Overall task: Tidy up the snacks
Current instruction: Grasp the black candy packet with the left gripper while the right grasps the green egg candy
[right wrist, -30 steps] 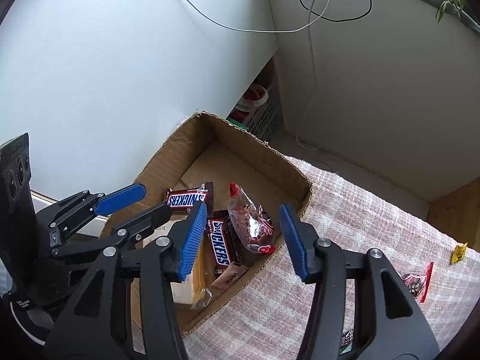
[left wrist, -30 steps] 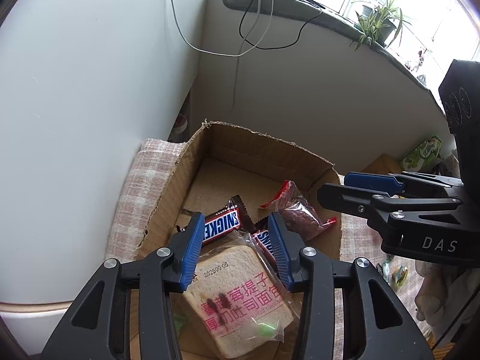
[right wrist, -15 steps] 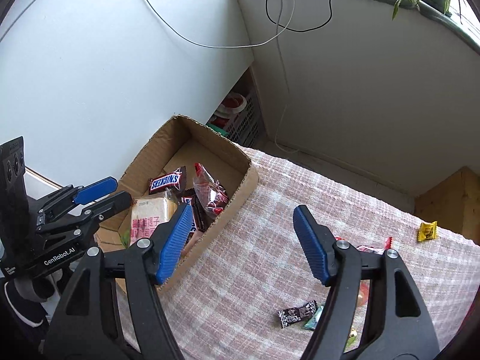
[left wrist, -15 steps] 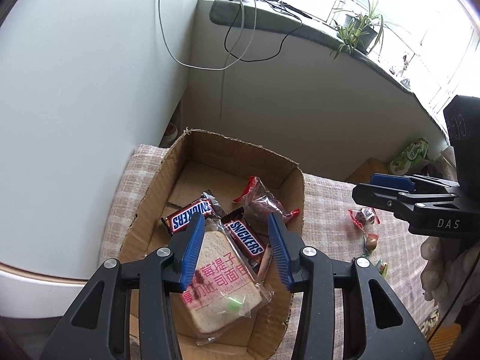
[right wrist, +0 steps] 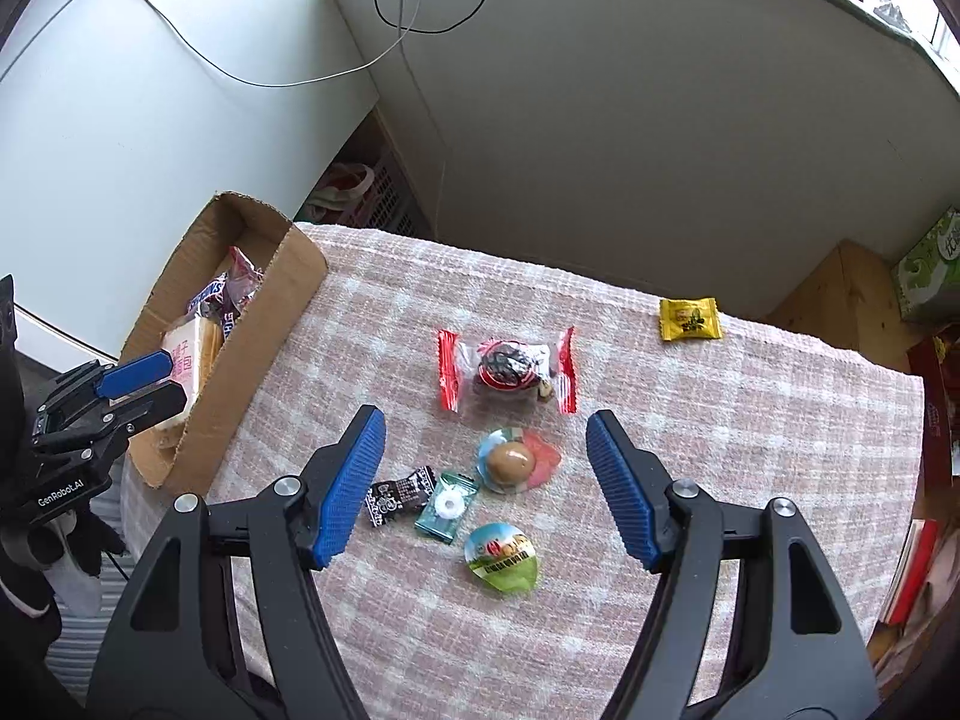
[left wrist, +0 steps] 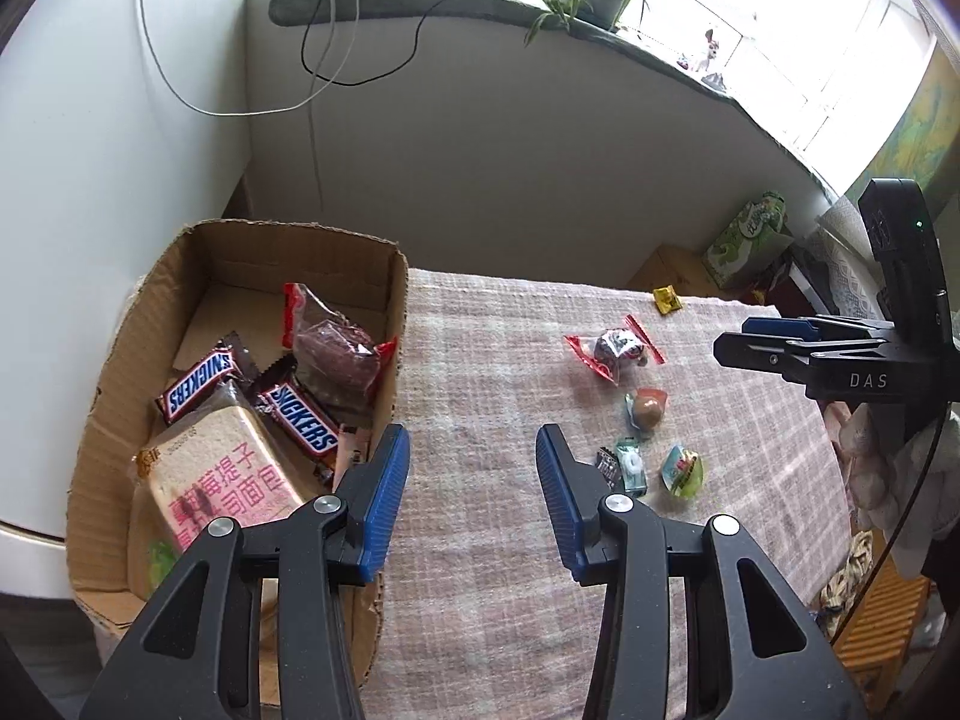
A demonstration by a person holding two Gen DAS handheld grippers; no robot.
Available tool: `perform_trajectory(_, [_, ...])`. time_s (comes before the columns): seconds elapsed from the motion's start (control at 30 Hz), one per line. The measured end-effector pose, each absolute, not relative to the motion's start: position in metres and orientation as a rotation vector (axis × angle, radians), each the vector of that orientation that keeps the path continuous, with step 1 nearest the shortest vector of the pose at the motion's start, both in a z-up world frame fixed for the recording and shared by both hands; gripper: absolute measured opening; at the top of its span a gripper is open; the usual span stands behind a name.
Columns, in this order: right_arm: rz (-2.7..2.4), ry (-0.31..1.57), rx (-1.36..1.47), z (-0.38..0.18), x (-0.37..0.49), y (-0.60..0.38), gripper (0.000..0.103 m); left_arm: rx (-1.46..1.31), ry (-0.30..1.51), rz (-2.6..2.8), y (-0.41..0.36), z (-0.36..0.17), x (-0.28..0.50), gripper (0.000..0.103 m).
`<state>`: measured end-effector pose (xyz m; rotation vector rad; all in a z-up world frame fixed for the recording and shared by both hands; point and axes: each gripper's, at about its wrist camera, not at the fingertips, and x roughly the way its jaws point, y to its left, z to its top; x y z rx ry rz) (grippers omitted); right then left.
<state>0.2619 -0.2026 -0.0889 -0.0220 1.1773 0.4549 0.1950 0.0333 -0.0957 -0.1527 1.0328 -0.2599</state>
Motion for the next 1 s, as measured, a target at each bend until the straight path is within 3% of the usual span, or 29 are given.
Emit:
perform_trajectory(0.47, [0.571, 1.128, -0.174, -0.128, 0.192, -0.206, 0.071, 0.059, 1.131, -0.495, -0.056, -0.138, 0.185, 0.04])
perform_trajectory(0.6, [0.587, 1.159, -0.188, -0.144, 0.189, -0.205, 0.064, 0.123, 1.169, -0.522, -0.072, -0.156, 0.187, 0.038])
perform_trajectory(1.0, [0.593, 1.196, -0.185, -0.171, 0.2, -0.203, 0.064, 0.226, 1.198, -0.53, -0.086, -0.18, 0.197, 0.034])
